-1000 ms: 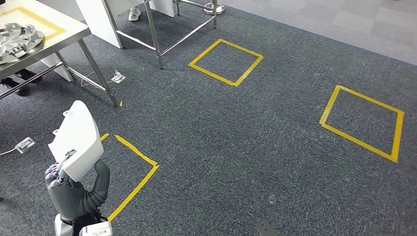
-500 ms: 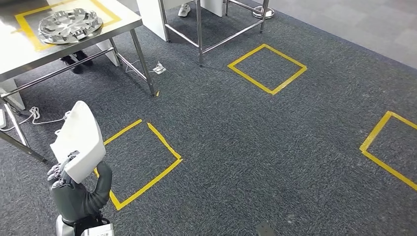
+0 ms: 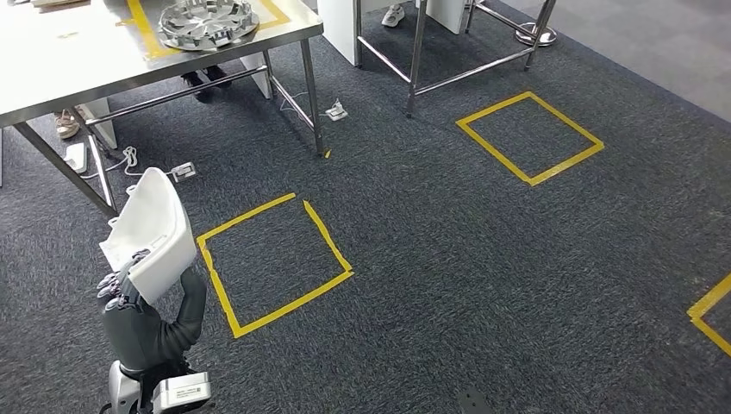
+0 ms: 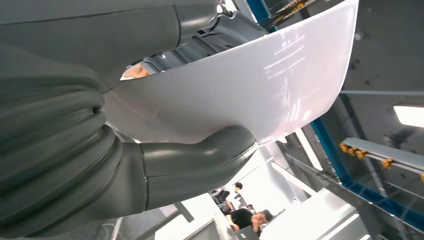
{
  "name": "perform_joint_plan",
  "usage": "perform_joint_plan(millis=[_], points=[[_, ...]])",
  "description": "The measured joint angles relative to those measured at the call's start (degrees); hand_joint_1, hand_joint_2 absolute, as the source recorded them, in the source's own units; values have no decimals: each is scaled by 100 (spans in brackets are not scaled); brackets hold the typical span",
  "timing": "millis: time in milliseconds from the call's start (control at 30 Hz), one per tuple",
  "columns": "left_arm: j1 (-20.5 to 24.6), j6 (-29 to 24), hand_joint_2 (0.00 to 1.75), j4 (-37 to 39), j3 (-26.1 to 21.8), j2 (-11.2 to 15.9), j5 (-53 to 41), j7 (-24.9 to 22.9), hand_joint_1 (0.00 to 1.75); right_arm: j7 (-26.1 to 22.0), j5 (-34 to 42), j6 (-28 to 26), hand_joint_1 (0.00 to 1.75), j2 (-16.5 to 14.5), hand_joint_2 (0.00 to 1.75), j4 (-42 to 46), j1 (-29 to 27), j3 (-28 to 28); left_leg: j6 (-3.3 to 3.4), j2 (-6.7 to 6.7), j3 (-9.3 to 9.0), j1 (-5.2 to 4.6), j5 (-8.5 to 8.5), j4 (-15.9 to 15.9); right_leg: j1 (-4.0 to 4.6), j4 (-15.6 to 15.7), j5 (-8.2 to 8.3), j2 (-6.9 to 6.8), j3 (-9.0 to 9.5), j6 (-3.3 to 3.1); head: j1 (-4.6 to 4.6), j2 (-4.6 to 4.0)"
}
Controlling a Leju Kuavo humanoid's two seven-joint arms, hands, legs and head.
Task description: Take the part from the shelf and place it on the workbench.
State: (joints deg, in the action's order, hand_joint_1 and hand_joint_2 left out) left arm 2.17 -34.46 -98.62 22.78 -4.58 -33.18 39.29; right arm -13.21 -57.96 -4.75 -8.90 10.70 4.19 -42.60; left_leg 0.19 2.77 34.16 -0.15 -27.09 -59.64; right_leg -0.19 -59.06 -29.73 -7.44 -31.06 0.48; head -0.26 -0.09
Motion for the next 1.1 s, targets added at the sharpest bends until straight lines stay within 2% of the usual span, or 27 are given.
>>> perform_joint_plan(millis=[33, 67, 133, 167, 200, 233, 267, 300, 367, 400, 433, 467, 500, 533, 567, 633, 667, 700, 733, 767, 800, 867, 900, 933, 1033, 1100], points=[[-4, -7, 175, 9, -2, -5, -5, 2, 175, -2, 0, -3, 0, 2, 0, 2, 7, -1, 36, -63, -1, 12, 18, 19, -11, -23, -29, 74, 0, 38, 2, 0], [-2, -19, 175, 18, -3, -16, -14, 7, 175, -4, -2, -4, 0, 3, 0, 4, 13, -2, 72, -126, -3, 31, 38, 38, -25, -127, -108, 221, -41, 72, 5, 0], [4, -48, 175, 46, -4, -53, -39, 26, 175, -1, -14, -8, 0, 10, 0, 7, 4, -5, 120, -258, -1, 59, 66, 59, -47, -665, -407, 579, -290, 122, 24, 0], [7, -66, 175, 72, -3, -69, -50, 34, 175, 7, -22, -8, 0, 14, 0, 7, -9, -7, 132, -333, 9, 63, 71, 57, -48, -1038, -568, 666, -477, 133, 31, 0], [7, -81, 175, 102, -3, -80, -58, 40, 175, 15, -30, -8, 0, 19, 0, 7, -21, -9, 137, -415, 18, 63, 74, 52, -49, -1347, -661, 697, -642, 140, 37, 0], [9, -100, 175, 133, -4, -86, -61, 44, 175, 20, -38, -7, 0, 24, 0, 7, -29, -11, 136, -502, 24, 64, 77, 45, -51, -1497, -654, 705, -737, 143, 38, 0], [14, -122, 175, 162, -4, -91, -62, 46, 175, 21, -45, -3, 0, 31, 0, 7, -29, -13, 131, -590, 28, 66, 80, 36, -57, -1440, -541, 714, -733, 140, 38, 0], [24, -141, 175, 186, -5, -98, -64, 49, 175, 19, -50, 5, 0, 37, 0, 7, -24, -14, 119, -681, 29, 70, 84, 24, -66, -1166, -342, 746, -621, 133, 38, 0], [62, -180, 175, 216, -5, -119, -72, 50, 175, 15, -57, 38, 0, 46, 0, 7, -14, -16, 72, -838, 46, 74, 88, -7, -96, -425, -16, 978, -295, 119, 39, 0], [84, -192, 175, 227, -5, -130, -75, 49, 175, 15, -55, 57, 0, 48, 0, 6, -11, -19, 34, -910, 63, 75, 95, -16, -104, -173, 55, 1083, -185, 110, 38, 0], [99, -199, 175, 238, -5, -137, -76, 48, 175, 15, -47, 73, 0, 48, 0, 5, -10, -25, -8, -969, 82, 76, 106, -13, -102, -60, 57, 1153, -139, 97, 37, 0], [107, -204, 175, 248, -5, -140, -75, 46, 175, 14, -37, 85, 0, 48, 0, 5, -8, -33, -58, -1034, 98, 76, 126, 4, -89, -42, 49, 1141, -133, 74, 36, 0], [109, -204, 175, 256, -5, -143, -75, 44, 175, 14, -27, 93, 0, 45, 0, 5, -5, -43, -101, -1086, 119, 84, 148, 27, -93, -32, 68, 1070, -125, 33, 34, 0], [108, -205, 175, 262, -5, -143, -74, 44, 175, 12, -21, 98, 0, 42, 0, 5, -1, -51, -134, -1037, 139, 85, 146, 20, -95, -14, 88, 1002, -112, -10, 32, 0], [116, -206, 175, 267, -5, -143, -73, 43, 175, 11, -19, 101, 0, 38, 0, 6, 0, -57, -160, -908, 186, 78, 94, -55, -101, 6, 108, 930, -101, -60, 21, 0], [141, -208, 175, 278, -4, -144, -72, 43, 175, 10, -16, 102, 0, 36, 0, 7, -10, -64, -193, -525, 413, 66, -208, -553, -94, 30, 126, 779, -92, -128, -2, 0], [153, -209, 175, 287, -3, -144, -71, 42, 175, 11, -15, 103, 0, 37, 0, 7, -21, -68, -208, -407, 585, 64, -405, -936, -83, 29, 121, 699, -95, -149, -12, 0], [158, -209, 175, 301, -3, -143, -69, 41, 175, 11, -14, 104, 0, 37, 0, 7, -30, -72, -221, -355, 742, 68, -554, -1294, -73, 27, 117, 628, -98, -156, -13, 0], [157, -209, 175, 316, -3, -141, -66, 41, 175, 13, -7, 103, 0, 37, 0, 7, -34, -76, -226, -338, 829, 70, -611, -1512, -66, 26, 114, 562, -100, -160, -12, 0], [157, -208, 175, 330, -3, -140, -54, 42, 175, 15, 13, 92, 0, 37, 0, 7, -30, -85, -225, -329, 807, 70, -561, -1519, -63, 23, 111, 508, -101, -160, -12, 0], [160, -197, 175, 342, -3, -139, -15, 45, 175, 15, 40, 80, 0, 36, 0, 7, -21, -98, -215, -318, 670, 69, -420, -1299, -62, 20, 109, 471, -99, -156, -12, 0], [182, -163, 175, 357, -3, -139, 120, 50, 175, 13, 103, 52, 0, 34, 0, 7, 3, -139, -169, -258, 228, 53, -122, -535, -50, 2, 95, 413, -98, -130, -13, 0], [199, -152, 175, 361, -3, -140, 188, 54, 175, 9, 126, 41, 0, 34, 0, 7, 11, -161, -136, -226, 56, 40, -49, -230, -41, -8, 90, 398, -103, -104, -11, 0], [217, -159, 175, 364, -3, -140, 229, 57, 175, 8, 141, 28, 0, 34, 0, 7, 15, -184, -102, -201, -38, 26, -32, -52, -32, -11, 90, 388, -109, -73, -10, 0], [258, -228, 175, 381, -3, -143, 250, 67, 175, 9, 166, -4, 0, 31, 0, 7, 25, -239, 1, -218, -64, 22, -31, 45, -35, 2, 100, 373, -114, 33, -8, 0], [315, -275, 175, 404, -4, -150, 249, 68, 175, 9, 166, -17, 0, 29, 0, 7, 37, -254, 74, -246, -88, 50, -11, 93, -51, -198, -15, 484, -210, 100, -1, 0]])
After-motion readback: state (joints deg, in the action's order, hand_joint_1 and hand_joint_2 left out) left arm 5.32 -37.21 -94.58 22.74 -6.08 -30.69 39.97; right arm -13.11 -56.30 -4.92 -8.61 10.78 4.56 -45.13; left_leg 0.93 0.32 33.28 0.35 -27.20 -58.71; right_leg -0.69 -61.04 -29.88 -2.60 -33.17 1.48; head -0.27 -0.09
